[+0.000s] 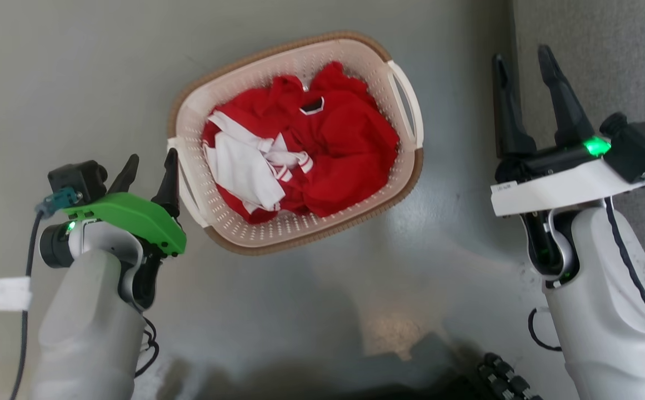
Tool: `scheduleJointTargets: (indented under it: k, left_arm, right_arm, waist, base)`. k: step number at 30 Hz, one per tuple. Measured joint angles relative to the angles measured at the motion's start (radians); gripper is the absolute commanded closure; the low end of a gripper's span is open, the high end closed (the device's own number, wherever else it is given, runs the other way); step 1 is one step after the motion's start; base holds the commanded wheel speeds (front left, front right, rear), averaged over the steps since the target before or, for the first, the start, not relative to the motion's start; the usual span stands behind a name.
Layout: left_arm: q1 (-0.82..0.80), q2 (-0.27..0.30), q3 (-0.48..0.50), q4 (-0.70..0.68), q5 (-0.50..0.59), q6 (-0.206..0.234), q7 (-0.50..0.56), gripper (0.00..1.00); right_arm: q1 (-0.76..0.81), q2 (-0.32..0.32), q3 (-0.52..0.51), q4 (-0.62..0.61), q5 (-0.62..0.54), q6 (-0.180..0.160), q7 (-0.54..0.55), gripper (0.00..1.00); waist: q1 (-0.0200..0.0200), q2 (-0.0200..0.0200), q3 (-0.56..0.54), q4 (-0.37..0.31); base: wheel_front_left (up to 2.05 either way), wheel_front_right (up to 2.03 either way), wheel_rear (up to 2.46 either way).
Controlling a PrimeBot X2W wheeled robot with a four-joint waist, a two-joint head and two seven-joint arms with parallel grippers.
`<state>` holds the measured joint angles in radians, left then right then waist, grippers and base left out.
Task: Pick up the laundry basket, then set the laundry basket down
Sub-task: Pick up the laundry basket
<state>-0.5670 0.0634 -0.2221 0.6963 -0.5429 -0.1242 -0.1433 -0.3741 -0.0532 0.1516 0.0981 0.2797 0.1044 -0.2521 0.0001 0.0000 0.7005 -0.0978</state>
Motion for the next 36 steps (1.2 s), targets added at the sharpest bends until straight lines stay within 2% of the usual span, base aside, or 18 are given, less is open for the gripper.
scheduleJointTargets:
  k: [13, 19, 29, 30, 32, 35, 36]
  left_arm:
    - [-0.093, 0.017, -0.024, 0.134, -0.071, 0.000, 0.091, 0.00]
    - [-0.129, 0.026, -0.040, 0.178, -0.107, 0.000, 0.133, 0.00]
    - [-0.171, 0.029, -0.083, 0.212, -0.135, 0.000, 0.160, 0.00]
    - [-0.174, 0.030, -0.086, 0.214, -0.138, 0.000, 0.160, 0.02]
    - [-0.179, 0.032, -0.093, 0.221, -0.142, 0.000, 0.160, 0.26]
    - [-0.182, 0.043, -0.104, 0.233, -0.142, 0.000, 0.160, 0.52]
    - [-0.182, 0.045, -0.107, 0.235, -0.143, 0.000, 0.160, 0.64]
  right_arm:
    - [-0.063, 0.000, 0.030, -0.014, 0.032, -0.003, 0.000, 0.00]
    - [-0.081, 0.000, 0.040, -0.019, 0.049, -0.018, 0.000, 0.00]
    - [-0.090, 0.000, 0.040, -0.018, 0.064, -0.027, 0.000, 0.00]
    - [-0.091, 0.000, 0.040, -0.018, 0.065, -0.027, 0.000, 0.00]
    - [-0.092, 0.000, 0.041, -0.017, 0.065, -0.027, 0.000, 0.00]
    - [-0.094, 0.000, 0.042, -0.016, 0.066, -0.028, 0.000, 0.00]
    - [-0.095, 0.000, 0.043, -0.016, 0.067, -0.028, 0.000, 0.00]
  waist:
    - [0.0000, 0.0000, 0.110, -0.039]
    - [-0.0001, 0.0000, 0.149, -0.063]
    - [-0.0001, 0.0000, 0.173, -0.081]
    - [-0.0001, 0.0000, 0.174, -0.081]
    - [-0.0001, 0.0000, 0.175, -0.082]
    - [-0.0001, 0.0000, 0.174, -0.083]
    - [-0.0001, 0.0000, 0.174, -0.084]
  base:
    - [0.00, 0.00, 0.00]
    - [0.00, 0.00, 0.00]
    - [0.00, 0.00, 0.00]
    - [0.00, 0.00, 0.00]
    - [0.00, 0.00, 0.00]
    - [0.00, 0.00, 0.00]
    - [0.00, 0.00, 0.00]
